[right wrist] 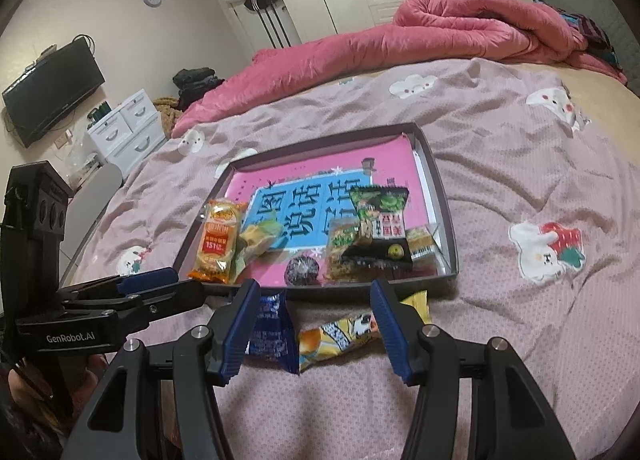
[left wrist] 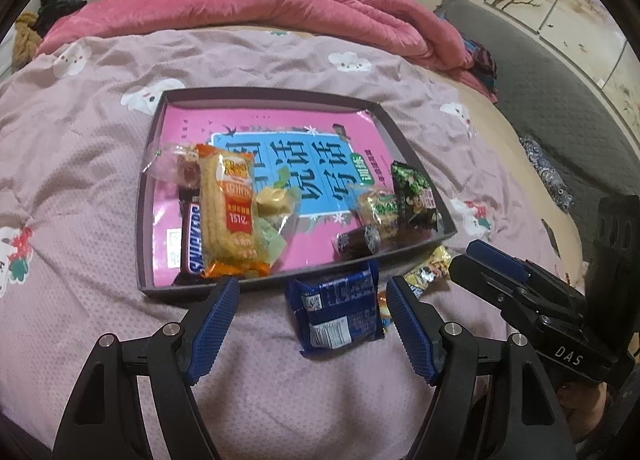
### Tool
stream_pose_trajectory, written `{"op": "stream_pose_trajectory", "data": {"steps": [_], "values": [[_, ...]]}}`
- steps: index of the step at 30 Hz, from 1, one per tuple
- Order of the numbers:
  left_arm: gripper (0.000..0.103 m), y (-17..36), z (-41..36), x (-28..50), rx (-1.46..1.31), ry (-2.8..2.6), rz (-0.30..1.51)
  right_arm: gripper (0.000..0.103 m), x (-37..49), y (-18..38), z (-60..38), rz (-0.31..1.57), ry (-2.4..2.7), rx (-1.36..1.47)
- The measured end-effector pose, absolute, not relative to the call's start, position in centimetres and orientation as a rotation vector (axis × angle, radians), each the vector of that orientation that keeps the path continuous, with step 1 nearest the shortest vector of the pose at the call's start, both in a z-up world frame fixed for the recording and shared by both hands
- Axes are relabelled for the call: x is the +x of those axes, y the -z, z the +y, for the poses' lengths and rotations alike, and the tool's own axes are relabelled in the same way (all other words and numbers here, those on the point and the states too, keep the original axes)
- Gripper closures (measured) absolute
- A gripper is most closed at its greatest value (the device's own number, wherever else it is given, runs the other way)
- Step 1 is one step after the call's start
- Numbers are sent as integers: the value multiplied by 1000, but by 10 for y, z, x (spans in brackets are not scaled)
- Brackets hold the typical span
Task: Organize snacks
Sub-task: 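Grasp blue biscuit packet with left tool while right tool grasps yellow snack bar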
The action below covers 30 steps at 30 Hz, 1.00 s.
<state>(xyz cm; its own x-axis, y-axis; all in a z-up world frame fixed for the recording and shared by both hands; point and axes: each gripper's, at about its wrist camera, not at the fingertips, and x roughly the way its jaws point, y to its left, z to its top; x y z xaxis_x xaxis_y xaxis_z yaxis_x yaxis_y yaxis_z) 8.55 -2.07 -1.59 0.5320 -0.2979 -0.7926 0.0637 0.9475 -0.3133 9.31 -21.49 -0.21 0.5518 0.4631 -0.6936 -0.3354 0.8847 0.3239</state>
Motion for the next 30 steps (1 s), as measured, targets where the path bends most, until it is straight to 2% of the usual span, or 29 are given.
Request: {"op": "stream_pose_trajectory", "data": {"steps": [13,22,30], "values": [[26,38,-28,84,-268,233,1062,46,93,26,-226,1007,-428,244],[26,60,-34,85,-334,245,1118,46,106,64,-249,1142,-395,489],[26,72,-39,93,-370,246,1143,46,120,75,-245,1137,-387,510]]}}
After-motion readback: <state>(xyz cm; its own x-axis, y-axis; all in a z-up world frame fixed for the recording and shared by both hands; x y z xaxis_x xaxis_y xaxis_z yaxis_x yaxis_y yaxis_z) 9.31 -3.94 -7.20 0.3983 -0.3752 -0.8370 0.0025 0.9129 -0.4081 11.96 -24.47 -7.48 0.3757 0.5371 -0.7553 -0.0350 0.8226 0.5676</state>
